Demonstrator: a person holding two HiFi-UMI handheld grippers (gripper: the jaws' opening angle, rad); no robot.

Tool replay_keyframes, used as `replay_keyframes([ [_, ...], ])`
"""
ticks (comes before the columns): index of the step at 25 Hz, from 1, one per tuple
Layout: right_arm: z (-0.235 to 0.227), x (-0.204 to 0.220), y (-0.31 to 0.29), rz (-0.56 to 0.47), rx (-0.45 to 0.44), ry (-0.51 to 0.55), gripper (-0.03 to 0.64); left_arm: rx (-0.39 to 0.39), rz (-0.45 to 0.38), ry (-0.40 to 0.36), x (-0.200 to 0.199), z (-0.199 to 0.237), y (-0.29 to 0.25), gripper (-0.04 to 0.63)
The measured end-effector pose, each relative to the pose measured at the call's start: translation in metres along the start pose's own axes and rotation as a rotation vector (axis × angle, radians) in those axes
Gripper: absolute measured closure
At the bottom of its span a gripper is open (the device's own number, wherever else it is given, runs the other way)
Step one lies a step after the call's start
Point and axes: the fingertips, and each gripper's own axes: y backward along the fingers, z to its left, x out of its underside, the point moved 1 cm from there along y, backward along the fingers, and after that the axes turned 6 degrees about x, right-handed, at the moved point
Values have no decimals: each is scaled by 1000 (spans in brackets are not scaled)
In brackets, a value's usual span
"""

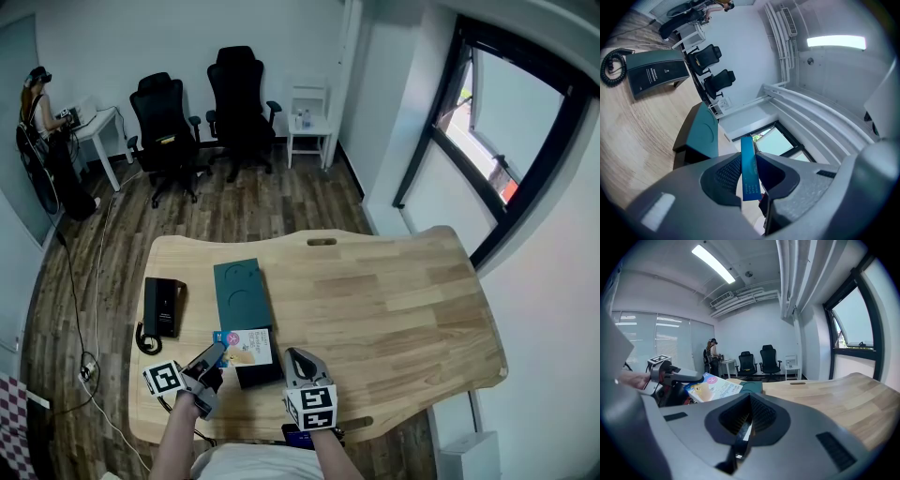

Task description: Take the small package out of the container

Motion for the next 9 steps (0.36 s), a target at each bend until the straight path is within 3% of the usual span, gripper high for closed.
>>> replay_keyframes([
  [9,-5,0,1,-3,7,9,614,17,12,-20,0,-1,-9,500],
])
